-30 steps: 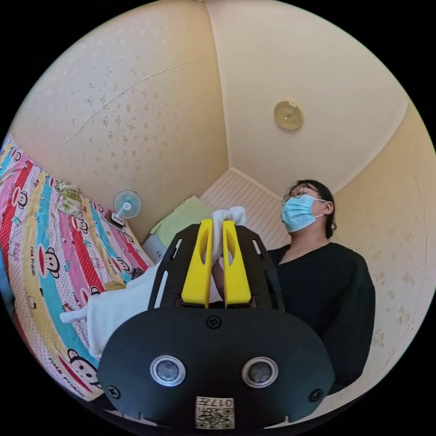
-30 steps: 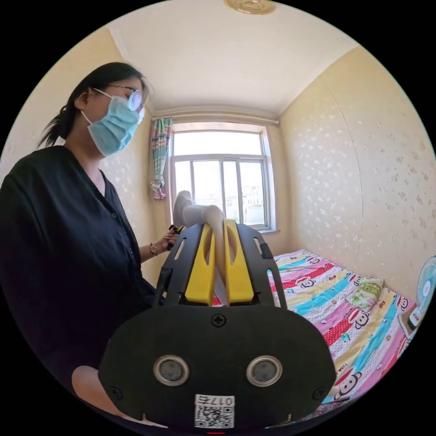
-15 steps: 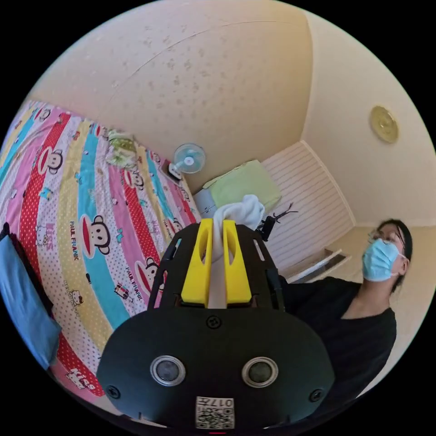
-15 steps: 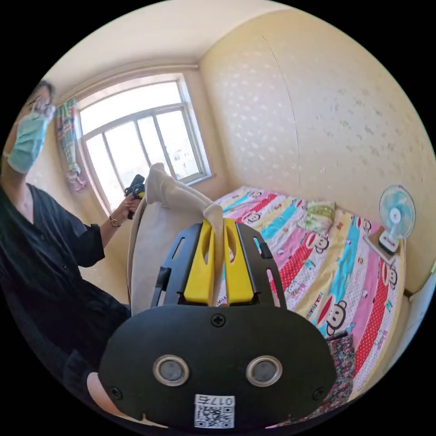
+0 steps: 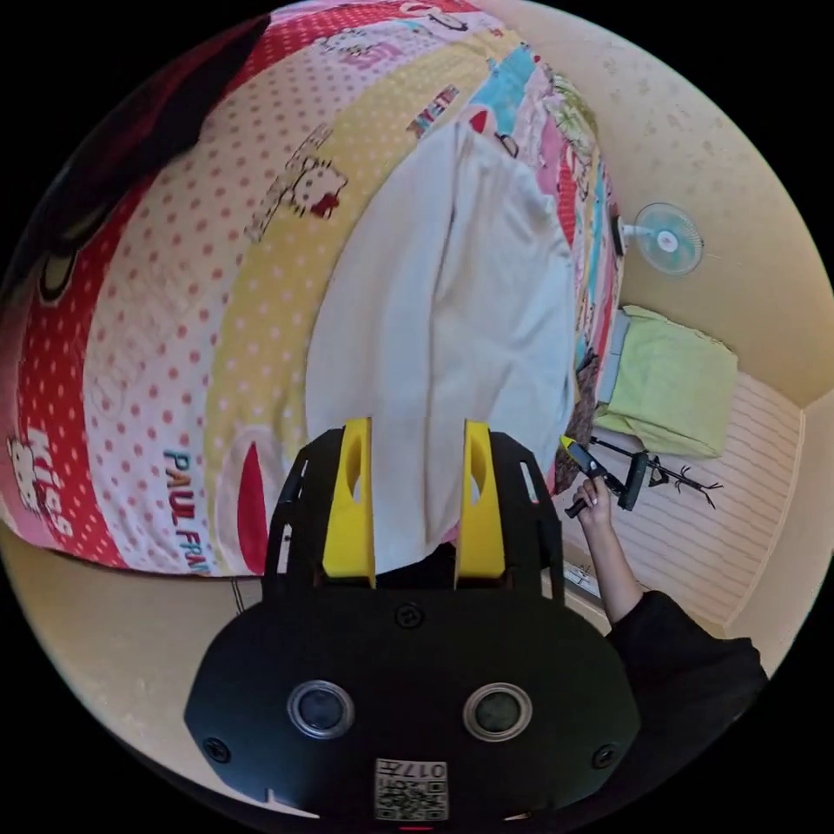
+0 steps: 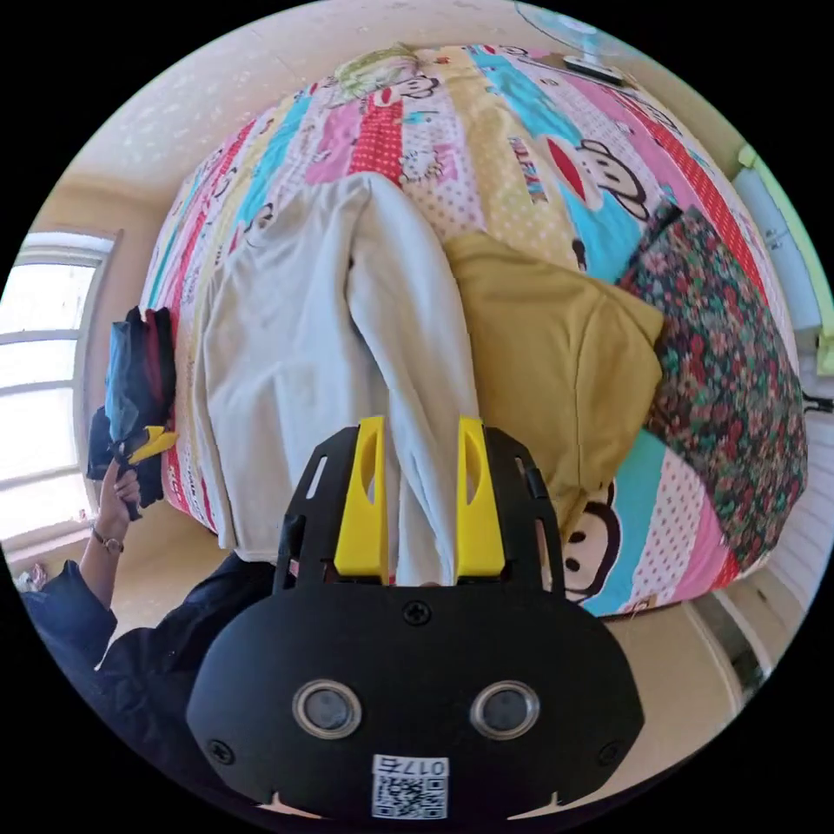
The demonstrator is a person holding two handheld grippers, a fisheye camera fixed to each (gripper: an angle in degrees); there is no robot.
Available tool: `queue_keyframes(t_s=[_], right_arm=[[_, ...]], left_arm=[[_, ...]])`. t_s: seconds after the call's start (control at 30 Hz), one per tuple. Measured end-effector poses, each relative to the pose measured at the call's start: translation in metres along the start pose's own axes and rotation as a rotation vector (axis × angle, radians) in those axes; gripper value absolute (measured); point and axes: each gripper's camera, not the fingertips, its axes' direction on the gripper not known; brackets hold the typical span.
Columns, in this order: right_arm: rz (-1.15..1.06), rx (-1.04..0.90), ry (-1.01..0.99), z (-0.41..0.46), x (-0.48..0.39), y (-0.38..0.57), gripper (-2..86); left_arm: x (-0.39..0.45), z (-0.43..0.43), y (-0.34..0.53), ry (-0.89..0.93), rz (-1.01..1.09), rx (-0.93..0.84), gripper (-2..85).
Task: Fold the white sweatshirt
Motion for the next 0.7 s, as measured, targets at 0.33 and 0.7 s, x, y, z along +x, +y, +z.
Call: queue_keyframes(t_s=[0.33, 0.7], right_arm=[[0.005, -0.16, -0.005, -0.055, 0.072, -0.008, 4.4], [0.093, 0.19, 0.182, -0.276, 0.213, -0.082, 5.3]], left_arm=[[-0.014, -0.069, 0.041, 0.268, -0.061, -0.116, 2.4], [-0.155, -0.47, 0.153, 0.328, -0.233, 0.609, 3.2]])
